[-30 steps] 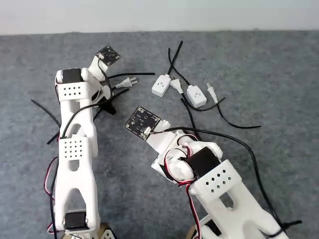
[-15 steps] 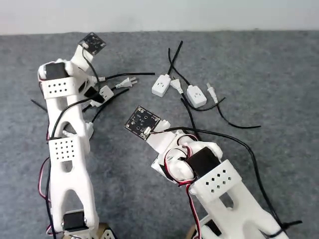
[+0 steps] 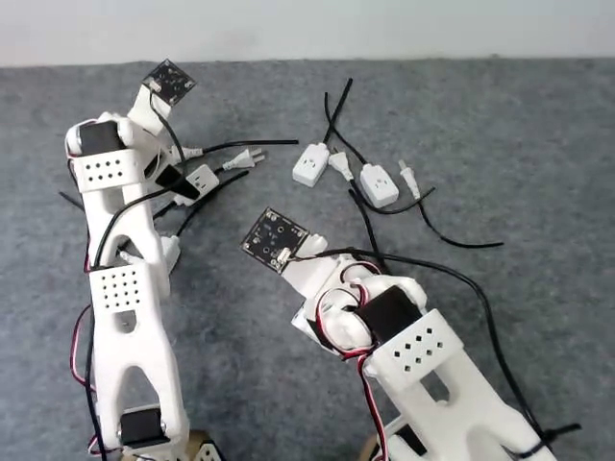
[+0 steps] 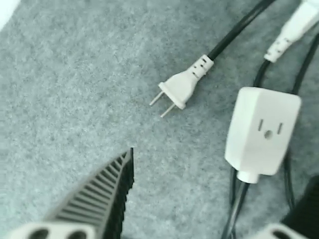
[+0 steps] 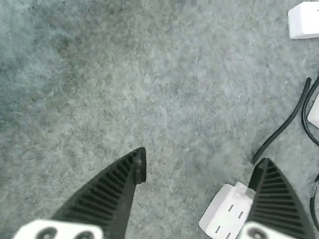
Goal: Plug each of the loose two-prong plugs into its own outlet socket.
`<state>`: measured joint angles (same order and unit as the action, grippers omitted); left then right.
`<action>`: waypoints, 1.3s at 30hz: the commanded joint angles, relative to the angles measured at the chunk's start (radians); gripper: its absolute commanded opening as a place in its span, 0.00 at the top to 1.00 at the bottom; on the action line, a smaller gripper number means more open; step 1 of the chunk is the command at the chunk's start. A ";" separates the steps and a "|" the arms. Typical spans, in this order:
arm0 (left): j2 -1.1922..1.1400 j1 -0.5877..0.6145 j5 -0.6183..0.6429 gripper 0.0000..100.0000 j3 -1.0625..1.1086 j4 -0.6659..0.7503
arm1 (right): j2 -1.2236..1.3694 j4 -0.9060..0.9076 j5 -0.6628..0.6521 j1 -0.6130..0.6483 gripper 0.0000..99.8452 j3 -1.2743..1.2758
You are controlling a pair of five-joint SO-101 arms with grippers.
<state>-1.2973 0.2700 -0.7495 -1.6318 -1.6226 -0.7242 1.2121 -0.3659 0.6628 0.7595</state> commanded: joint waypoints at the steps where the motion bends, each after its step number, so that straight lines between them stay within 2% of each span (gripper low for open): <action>1: 0.052 0.011 -0.014 0.50 -0.045 0.055 | -0.027 -0.018 -0.025 0.008 0.66 -0.011; 8: -0.043 -0.029 -0.014 0.50 0.002 0.133 | -0.027 -0.018 -0.048 0.008 0.66 -0.003; 16: -0.086 -0.041 -0.043 0.50 -0.001 0.150 | -0.027 -0.019 -0.051 0.008 0.66 0.000; 19: -0.086 -0.040 -0.058 0.54 0.001 0.153 | -0.027 -0.019 -0.051 0.008 0.66 0.000; 27: -0.087 -0.040 -0.058 0.74 -0.001 0.152 | -0.027 -0.019 -0.051 0.008 0.66 0.000; 39: -0.092 -0.031 -0.058 0.75 0.004 0.175 | -0.027 -0.019 -0.051 0.008 0.66 0.000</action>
<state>-1.4016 0.2348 -0.7986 -1.6149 -1.4937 -0.7242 1.2091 -0.4028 0.6628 0.7718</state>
